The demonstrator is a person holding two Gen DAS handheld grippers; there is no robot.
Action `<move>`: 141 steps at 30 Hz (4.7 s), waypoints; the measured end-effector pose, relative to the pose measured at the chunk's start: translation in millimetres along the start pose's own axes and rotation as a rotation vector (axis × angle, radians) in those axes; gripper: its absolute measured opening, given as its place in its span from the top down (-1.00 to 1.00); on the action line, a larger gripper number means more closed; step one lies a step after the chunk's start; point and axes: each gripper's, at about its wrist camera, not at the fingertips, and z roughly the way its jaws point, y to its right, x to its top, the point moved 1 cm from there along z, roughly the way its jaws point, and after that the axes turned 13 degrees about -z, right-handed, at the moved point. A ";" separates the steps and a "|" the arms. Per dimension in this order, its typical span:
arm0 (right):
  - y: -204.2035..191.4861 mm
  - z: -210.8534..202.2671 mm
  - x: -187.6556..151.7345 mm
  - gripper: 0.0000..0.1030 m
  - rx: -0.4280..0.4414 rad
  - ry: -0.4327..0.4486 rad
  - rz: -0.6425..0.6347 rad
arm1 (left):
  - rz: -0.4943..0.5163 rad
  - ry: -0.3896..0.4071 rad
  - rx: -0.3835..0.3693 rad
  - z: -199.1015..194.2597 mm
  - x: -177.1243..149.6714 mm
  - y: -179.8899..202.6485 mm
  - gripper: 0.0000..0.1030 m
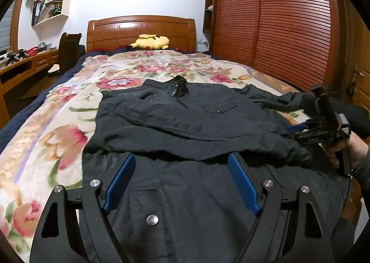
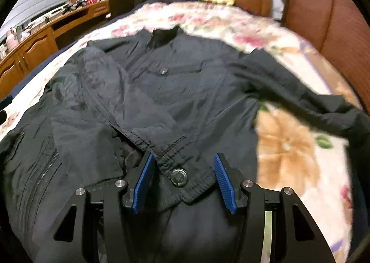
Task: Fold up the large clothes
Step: 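Lay the cuff flat on the jacket front and open the right tool, then move the right tool to the other sleeve and grasp it, then lift the other sleeve with the right tool and fold it across the jacket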
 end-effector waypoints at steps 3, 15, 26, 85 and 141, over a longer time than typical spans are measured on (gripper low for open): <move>-2.7 3.6 5.5 0.37 0.010 -0.012 -0.061 | -0.006 -0.004 -0.005 6.2 2.0 3.8 -0.61; 10.5 -26.1 21.6 0.00 -0.258 0.045 -0.053 | -0.020 -0.010 -0.006 5.8 1.7 -1.2 -0.61; -50.4 0.3 54.3 0.39 -0.057 0.147 -0.114 | -0.035 0.004 0.032 -0.1 2.5 -16.3 -0.61; 131.8 3.1 -8.5 -0.18 -0.274 -0.008 0.273 | 0.066 -0.046 -0.025 38.8 -5.5 54.1 -0.86; -13.9 -29.8 78.3 0.90 -0.250 0.223 -0.034 | 0.082 -0.058 -0.013 39.7 -10.7 53.3 -0.86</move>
